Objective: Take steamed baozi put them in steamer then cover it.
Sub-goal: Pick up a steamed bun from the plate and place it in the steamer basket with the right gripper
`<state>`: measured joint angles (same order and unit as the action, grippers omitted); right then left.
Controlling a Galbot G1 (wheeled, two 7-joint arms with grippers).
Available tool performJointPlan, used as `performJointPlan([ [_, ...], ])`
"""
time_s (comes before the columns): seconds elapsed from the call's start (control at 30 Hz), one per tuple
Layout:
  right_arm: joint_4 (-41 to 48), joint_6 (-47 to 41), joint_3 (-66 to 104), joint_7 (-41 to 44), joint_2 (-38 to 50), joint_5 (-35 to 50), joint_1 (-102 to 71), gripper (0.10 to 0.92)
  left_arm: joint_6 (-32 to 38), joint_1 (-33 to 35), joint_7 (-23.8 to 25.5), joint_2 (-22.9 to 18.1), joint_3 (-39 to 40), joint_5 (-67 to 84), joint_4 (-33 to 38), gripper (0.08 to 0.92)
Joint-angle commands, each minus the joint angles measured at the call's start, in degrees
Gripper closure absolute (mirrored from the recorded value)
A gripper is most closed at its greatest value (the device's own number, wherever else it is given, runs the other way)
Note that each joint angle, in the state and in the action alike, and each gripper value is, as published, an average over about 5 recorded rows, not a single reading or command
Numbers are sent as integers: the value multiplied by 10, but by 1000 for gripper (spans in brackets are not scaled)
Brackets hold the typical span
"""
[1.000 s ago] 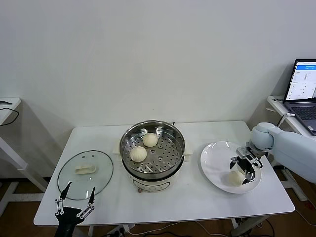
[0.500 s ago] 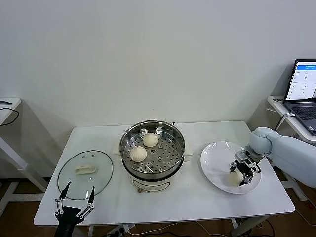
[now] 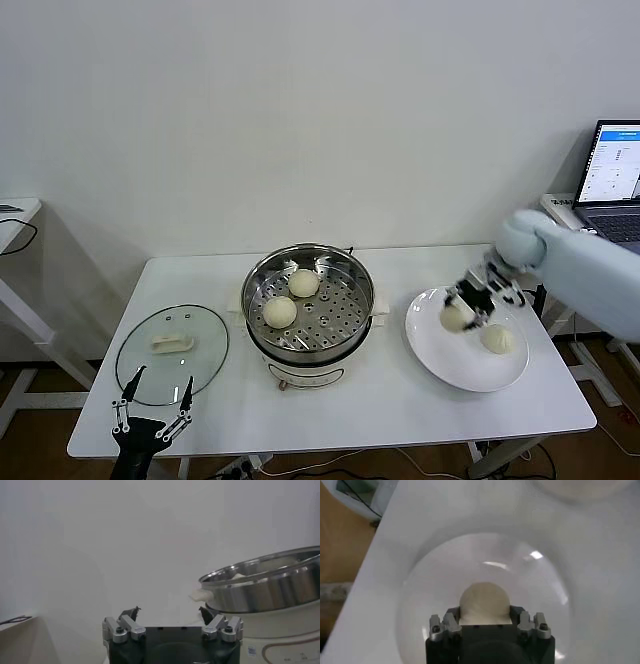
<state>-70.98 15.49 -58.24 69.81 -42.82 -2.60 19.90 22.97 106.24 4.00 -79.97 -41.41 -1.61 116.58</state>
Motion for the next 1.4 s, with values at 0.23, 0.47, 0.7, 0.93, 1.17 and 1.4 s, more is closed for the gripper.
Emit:
performJointPlan([
  [0.23,-87,184,-101,2,-217,48,226,364,3,6,0,2,-2,-1,3,177],
  [0.47,-144,225,-119,-7,-236,-25,176,347,2,4,0,2,-1,-1,2,177],
  [0.7,-155,250,-136,-12,-236,-68,135,330,3,3,-1,2,-4,0,1,177],
  [0.93,-139,265,-133,-17,-242,-105,108,330,4,2,-2,0,-4,0,2,177],
  [1.17,-121,282,-122,-22,-256,-144,81,326,5,3,-2,0,-9,1,2,177],
  [1.4,-111,289,-122,-22,-269,-157,70,321,8,4,-3,0,-10,3,0,177],
])
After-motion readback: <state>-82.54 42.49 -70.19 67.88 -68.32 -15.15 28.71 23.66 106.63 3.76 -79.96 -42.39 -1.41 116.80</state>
